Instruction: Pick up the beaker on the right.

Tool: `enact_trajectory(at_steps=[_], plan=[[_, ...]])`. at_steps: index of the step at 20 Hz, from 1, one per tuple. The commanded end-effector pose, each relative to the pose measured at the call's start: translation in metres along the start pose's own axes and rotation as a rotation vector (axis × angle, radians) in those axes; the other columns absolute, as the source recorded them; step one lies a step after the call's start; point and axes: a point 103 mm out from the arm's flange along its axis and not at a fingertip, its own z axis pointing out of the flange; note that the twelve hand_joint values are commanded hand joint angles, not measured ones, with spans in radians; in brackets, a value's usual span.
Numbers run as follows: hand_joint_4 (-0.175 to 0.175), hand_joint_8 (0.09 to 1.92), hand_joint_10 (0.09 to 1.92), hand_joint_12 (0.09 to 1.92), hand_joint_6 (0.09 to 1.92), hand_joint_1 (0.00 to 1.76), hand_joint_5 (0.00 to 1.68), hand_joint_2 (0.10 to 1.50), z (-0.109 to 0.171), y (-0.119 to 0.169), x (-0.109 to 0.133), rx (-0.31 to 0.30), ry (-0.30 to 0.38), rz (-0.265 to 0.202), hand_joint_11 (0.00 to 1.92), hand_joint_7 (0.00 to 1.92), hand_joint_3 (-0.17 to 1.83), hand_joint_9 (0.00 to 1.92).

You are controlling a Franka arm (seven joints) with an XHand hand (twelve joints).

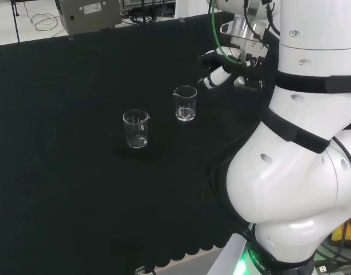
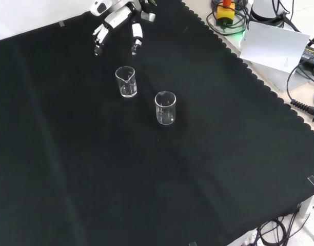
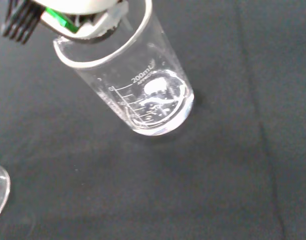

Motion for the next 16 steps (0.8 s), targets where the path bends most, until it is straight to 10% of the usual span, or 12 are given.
enact_trajectory(at_steps=[1, 16], plan=[[-0.052, 0.69, 0.68, 1.41, 0.09, 0.86, 0.47, 0.53, 0.017, 0.002, -0.002, -0.008, 0.065, -0.126, 0.06, 0.24, 0.65, 0.41], [-0.05, 0.67, 0.66, 1.4, 0.09, 0.89, 0.43, 0.49, 0.061, 0.011, -0.009, -0.033, 0.142, -0.218, 0.04, 0.18, 0.64, 0.38]])
